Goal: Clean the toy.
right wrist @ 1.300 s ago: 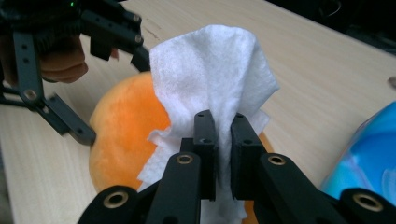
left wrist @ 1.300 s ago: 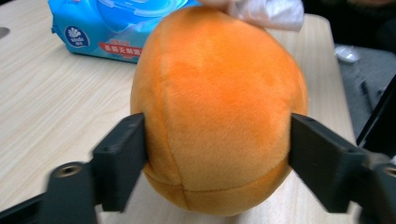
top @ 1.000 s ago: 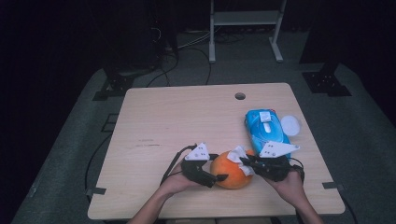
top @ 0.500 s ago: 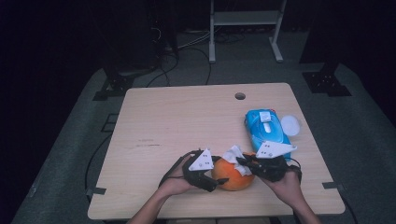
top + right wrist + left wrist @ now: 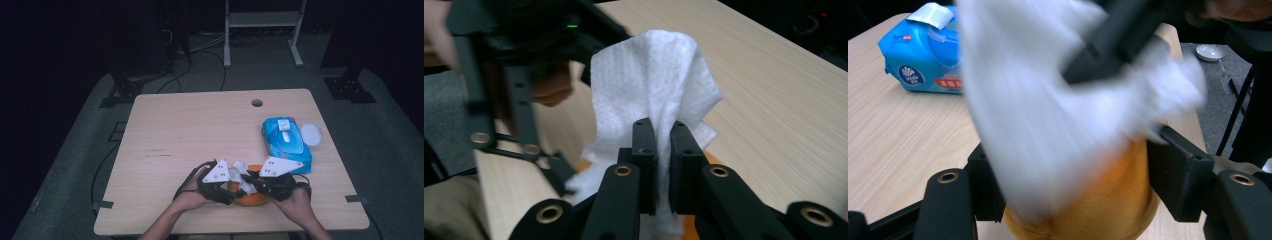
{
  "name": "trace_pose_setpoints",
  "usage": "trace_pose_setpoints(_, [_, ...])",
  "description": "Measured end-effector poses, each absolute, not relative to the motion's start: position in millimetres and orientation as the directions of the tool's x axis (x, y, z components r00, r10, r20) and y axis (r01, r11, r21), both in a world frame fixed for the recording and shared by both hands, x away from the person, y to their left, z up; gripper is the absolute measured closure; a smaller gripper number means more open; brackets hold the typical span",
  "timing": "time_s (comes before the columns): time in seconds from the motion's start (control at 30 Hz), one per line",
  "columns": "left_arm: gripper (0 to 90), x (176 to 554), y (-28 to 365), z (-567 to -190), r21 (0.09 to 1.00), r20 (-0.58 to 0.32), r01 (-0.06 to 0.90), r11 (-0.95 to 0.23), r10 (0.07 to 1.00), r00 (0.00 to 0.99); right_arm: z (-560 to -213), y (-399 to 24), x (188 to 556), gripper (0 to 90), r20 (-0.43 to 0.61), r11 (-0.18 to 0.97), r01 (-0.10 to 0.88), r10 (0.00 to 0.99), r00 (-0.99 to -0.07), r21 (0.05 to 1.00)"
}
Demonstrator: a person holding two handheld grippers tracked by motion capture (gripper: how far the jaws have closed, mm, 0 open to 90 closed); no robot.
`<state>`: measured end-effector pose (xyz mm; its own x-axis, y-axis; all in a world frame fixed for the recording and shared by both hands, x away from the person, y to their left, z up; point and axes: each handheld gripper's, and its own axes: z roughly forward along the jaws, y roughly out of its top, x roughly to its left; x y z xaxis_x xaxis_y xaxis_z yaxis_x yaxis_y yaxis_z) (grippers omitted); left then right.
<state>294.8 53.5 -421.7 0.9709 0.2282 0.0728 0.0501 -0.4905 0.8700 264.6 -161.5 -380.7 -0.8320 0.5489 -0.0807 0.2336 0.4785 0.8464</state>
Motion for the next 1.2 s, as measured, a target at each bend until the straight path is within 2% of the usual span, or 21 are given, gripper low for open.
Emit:
trace_pose_setpoints(0.17, [27.0, 296, 52, -423, 0.875, 0.048, 0.064, -0.480, 0.216, 0.975, -381, -188, 276, 82.9, -0.043, 0.457, 0.298, 0.600, -0.799, 0.838])
trace_pose_setpoints(0.27, [26.1, 293, 48, -424, 0.869, 0.060, 0.050, -0.492, 0.206, 0.977, -381, -188, 275, 82.9, -0.029, 0.449, 0.306, 0.599, -0.800, 0.840])
trace_pose_setpoints(0.47, [32.8, 285, 46, -422, 0.843, 0.142, -0.033, -0.537, 0.162, 0.977, -383, -161, 263, 82.8, -0.082, 0.487, 0.237, 0.547, -0.833, 0.841])
trace_pose_setpoints(0.7, [34.7, 293, 53, -426, 0.858, 0.103, -0.003, -0.513, 0.166, 0.981, -382, -192, 280, 82.8, -0.065, 0.472, 0.306, 0.621, -0.781, 0.827])
trace_pose_setpoints(0.83, [34.3, 292, 48, -425, 0.854, 0.120, -0.020, -0.520, 0.159, 0.980, -382, -191, 277, 83.1, -0.056, 0.462, 0.305, 0.618, -0.784, 0.833])
trace_pose_setpoints(0.9, [33.7, 290, 47, -425, 0.849, 0.132, -0.031, -0.528, 0.154, 0.979, -383, -176, 271, 83.1, -0.033, 0.458, 0.285, 0.571, -0.820, 0.842])
trace_pose_setpoints(1.0, [33.8, 290, 49, -426, 0.837, 0.149, -0.046, -0.545, 0.146, 0.978, -384, -166, 267, 83.1, -0.054, 0.481, 0.259, 0.545, -0.836, 0.838])
trace_pose_setpoints(1.2, [34.3, 300, 60, -430, 0.845, 0.109, 0.000, -0.535, 0.172, 0.979, -382, -184, 276, 83.0, -0.062, 0.483, 0.288, 0.587, -0.807, 0.827])
